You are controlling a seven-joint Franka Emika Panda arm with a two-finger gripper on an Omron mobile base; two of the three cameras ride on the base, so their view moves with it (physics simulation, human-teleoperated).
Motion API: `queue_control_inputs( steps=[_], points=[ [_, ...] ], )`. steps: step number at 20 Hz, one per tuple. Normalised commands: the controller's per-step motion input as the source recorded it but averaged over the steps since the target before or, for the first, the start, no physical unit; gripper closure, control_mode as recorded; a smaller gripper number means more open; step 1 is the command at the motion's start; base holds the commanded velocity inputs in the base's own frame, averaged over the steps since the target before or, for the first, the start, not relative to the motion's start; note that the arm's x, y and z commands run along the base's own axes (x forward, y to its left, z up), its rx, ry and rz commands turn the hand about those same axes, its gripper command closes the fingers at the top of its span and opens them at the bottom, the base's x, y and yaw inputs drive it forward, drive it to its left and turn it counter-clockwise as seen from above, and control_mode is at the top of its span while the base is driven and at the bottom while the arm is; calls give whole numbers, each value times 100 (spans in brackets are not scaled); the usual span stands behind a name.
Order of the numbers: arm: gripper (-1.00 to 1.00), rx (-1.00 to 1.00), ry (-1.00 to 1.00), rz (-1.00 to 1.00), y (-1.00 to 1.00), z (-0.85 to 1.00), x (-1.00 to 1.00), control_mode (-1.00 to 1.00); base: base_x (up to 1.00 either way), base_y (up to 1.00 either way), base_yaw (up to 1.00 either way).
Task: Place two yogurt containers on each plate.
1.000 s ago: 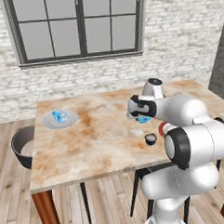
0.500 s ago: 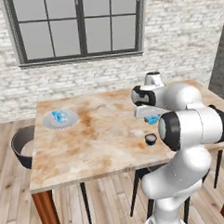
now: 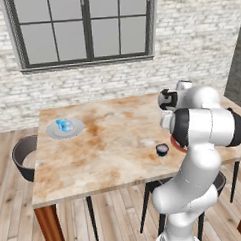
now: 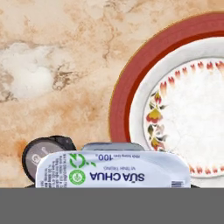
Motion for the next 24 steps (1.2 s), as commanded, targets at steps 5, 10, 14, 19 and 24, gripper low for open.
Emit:
queue_control_inputs(
  steps=[5, 10, 14, 19, 24],
  points=[
    [100, 0, 0, 0, -9, -23, -17, -100, 0, 0, 0],
    [100, 0, 1, 0, -9, -33, 11, -100, 0, 0, 0],
    [100, 0, 0, 0, -38, -4, 14, -100, 0, 0, 0],
    [100, 0, 0, 0, -49, 0, 1, -100, 0, 0, 0],
    [100, 0, 0, 0, -40, -8, 0, -100, 0, 0, 0]
  ],
)
